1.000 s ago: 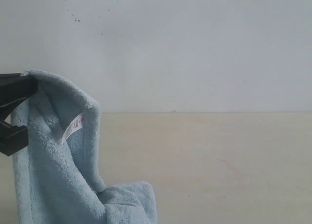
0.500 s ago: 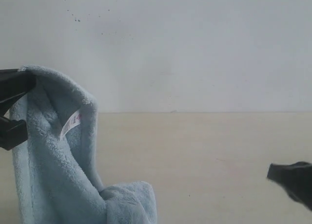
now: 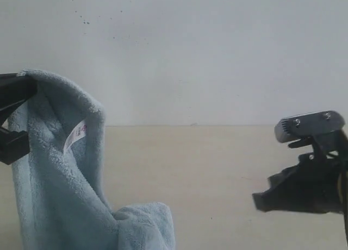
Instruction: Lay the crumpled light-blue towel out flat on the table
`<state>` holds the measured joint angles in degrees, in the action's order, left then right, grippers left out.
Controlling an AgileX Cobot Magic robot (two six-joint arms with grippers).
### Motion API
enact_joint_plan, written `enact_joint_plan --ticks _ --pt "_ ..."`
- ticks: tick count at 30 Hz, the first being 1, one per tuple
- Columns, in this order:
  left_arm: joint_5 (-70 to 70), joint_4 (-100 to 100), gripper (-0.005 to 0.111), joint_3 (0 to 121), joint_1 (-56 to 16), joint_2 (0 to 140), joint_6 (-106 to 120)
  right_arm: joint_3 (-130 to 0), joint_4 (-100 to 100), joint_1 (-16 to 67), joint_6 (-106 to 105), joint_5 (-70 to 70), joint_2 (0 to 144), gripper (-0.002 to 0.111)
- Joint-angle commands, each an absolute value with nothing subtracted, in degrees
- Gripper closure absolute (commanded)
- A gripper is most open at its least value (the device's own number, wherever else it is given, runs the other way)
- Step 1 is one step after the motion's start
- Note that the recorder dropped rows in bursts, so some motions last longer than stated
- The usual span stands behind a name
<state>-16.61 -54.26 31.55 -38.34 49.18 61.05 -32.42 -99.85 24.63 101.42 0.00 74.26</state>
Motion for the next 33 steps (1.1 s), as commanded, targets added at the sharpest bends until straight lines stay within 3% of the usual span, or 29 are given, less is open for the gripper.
enact_joint_plan --ticks 1,4,6,9,12,15,19,23,28,31,33 --pt "-16.07 -54.21 0.103 31.44 -38.55 49.35 61.33 -32.81 -99.90 25.12 86.45 33.72 77.82 0.109" --pt "-16.36 -54.21 0.103 31.44 -38.55 49.35 61.01 -33.49 -97.56 24.81 74.80 45.01 81.61 0.109" --pt "-16.49 -54.21 0.103 31.44 -38.55 49.50 60.84 -35.99 -86.74 24.56 71.91 37.66 81.90 0.109" --pt "-16.73 -54.21 0.103 31.44 -38.55 49.48 60.84 -39.73 -52.64 26.00 40.56 26.51 81.65 0.109" --pt "-16.37 -54.21 0.103 31.44 -38.55 49.48 60.84 -44.57 -25.60 31.16 12.63 38.15 81.65 0.109" --pt "-16.37 -54.21 0.103 31.44 -38.55 49.48 60.84 -48.15 -14.99 38.46 2.35 53.47 81.65 0.109" --pt "-16.37 -54.21 0.103 31.44 -38.55 49.48 60.84 -47.81 -10.45 51.96 -0.43 55.63 81.88 0.109" --pt "-16.37 -54.21 0.103 31.44 -38.55 49.48 60.84 -47.81 -9.44 65.66 1.08 44.36 81.92 0.109" --pt "-16.31 -54.21 0.103 31.44 -38.55 49.48 60.84 -48.31 -9.35 72.66 11.44 31.72 86.04 0.108" --pt "-16.55 -54.21 0.103 31.44 -38.55 49.48 60.84 -48.93 -9.32 72.53 13.62 29.11 92.30 0.097" --pt "-16.67 -54.21 0.103 31.44 -38.55 49.48 60.84 -51.35 -6.77 72.53 13.62 29.11 96.59 0.082"
